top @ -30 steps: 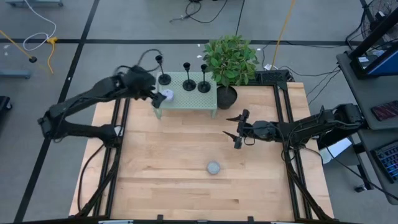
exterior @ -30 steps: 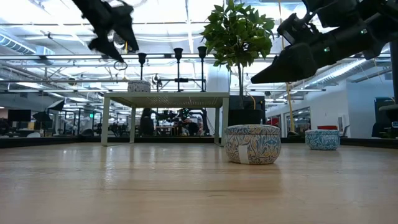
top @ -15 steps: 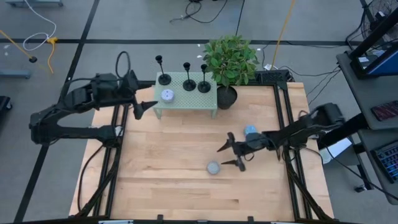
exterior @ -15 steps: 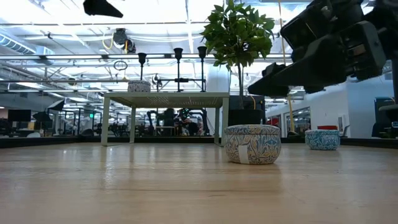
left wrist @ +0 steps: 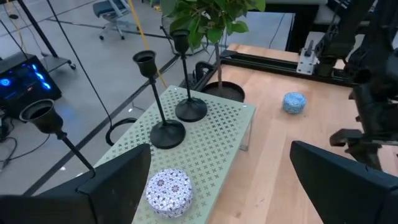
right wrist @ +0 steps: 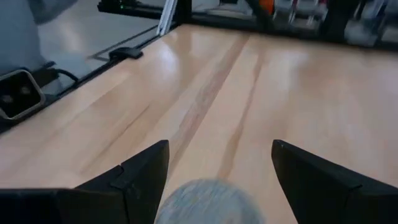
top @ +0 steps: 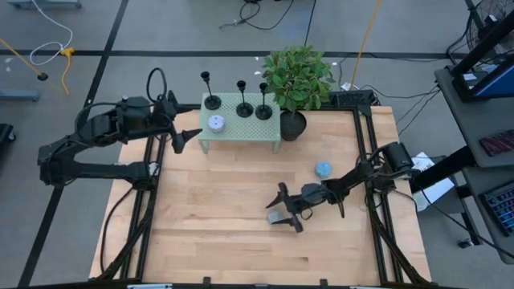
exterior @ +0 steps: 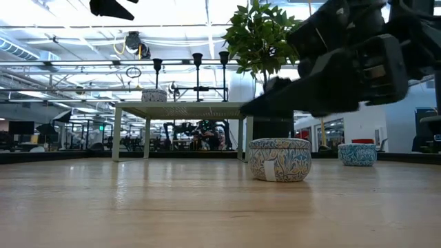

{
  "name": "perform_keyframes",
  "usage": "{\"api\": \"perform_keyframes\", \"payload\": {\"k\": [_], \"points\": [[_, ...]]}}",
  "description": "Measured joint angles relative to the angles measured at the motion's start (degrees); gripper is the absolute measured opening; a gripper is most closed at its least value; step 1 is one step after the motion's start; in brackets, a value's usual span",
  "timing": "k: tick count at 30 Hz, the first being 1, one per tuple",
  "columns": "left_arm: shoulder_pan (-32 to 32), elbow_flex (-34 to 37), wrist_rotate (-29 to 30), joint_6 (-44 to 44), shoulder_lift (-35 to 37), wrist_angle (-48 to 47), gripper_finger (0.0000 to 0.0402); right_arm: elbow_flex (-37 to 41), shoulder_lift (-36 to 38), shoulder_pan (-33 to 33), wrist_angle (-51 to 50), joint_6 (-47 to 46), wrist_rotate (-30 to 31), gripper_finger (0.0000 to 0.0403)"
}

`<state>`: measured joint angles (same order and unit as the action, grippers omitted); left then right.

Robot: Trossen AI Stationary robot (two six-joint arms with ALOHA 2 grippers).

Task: Pick & Place candle stick holders
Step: Put the blue scented candle on the shelf aligned with the red scented candle

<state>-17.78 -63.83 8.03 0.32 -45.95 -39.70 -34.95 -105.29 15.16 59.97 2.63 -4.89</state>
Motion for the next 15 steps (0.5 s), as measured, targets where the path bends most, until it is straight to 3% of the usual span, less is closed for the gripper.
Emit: {"api": "perform_keyframes", "payload": {"k": [4,10,15], "points": [[0.0,0.0,0.0,0.7,-0.1,0.0,0.0392,-0.1,0.9,0.0,1.5,5.7,0.3,0.0273],[1.0,1.6,-0.4,4.7,0.0,1.4,0.0392,-0.2,1.1,0.4,4.5,0.1,0.3,0.0256],[5.4,10.9,-0.5,4.5,-0.1,11.7,0.0392,-0.2,1.1,1.1,0.3,-4.8,0.5,0.027]]}}
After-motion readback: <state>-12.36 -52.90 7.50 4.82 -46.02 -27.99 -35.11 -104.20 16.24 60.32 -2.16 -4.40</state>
